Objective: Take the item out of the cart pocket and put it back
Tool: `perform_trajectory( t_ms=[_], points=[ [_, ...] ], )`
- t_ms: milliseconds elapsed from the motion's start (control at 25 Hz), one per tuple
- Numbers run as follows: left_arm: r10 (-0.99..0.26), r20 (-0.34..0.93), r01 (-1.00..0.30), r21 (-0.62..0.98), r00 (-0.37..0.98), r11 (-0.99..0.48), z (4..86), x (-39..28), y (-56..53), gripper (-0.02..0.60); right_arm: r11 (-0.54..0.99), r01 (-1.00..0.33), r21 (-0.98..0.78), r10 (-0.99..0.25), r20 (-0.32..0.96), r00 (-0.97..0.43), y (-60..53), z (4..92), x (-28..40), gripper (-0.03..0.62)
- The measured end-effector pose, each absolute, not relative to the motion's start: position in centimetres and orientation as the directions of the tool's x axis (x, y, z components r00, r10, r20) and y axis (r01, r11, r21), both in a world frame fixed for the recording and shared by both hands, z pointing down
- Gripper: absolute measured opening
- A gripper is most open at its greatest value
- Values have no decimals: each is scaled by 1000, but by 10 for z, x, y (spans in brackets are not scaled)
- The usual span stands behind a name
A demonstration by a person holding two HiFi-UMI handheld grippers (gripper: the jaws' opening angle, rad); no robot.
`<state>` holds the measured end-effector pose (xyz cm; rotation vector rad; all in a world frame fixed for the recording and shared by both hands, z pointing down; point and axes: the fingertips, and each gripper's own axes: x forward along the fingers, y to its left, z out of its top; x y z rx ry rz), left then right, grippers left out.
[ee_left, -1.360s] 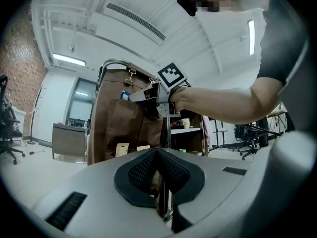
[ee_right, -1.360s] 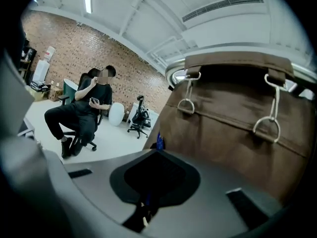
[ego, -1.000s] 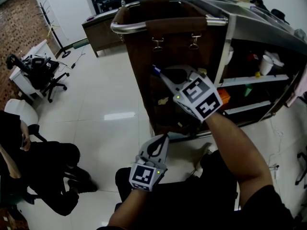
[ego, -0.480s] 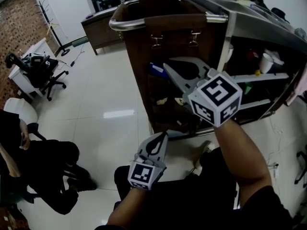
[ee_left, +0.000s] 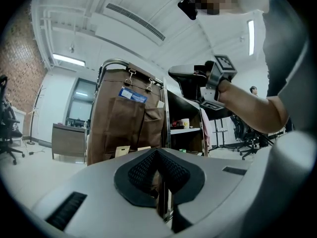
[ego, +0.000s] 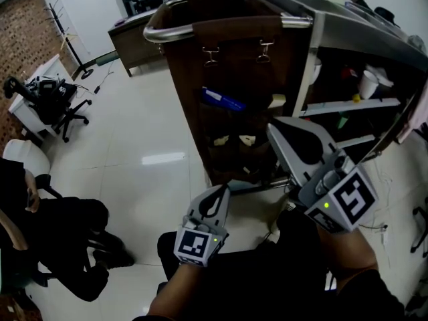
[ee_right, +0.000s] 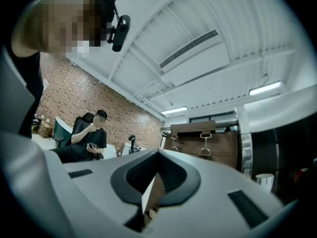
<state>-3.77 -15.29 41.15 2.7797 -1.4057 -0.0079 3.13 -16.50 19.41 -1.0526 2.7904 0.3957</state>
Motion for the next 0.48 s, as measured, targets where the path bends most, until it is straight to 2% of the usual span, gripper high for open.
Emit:
perform_trajectory(
  t_ms=[200,480],
  points=[
    [-802,7,-802,25,598,-597,412,-35,-152,0,728,-667,158,-650,-150,-745,-146,242,43,8],
    [-798,10,-798,17,602,-602,412,-32,-151,0,727,-685,-39,-686,-31,-727,-143,327,55,8]
  ],
)
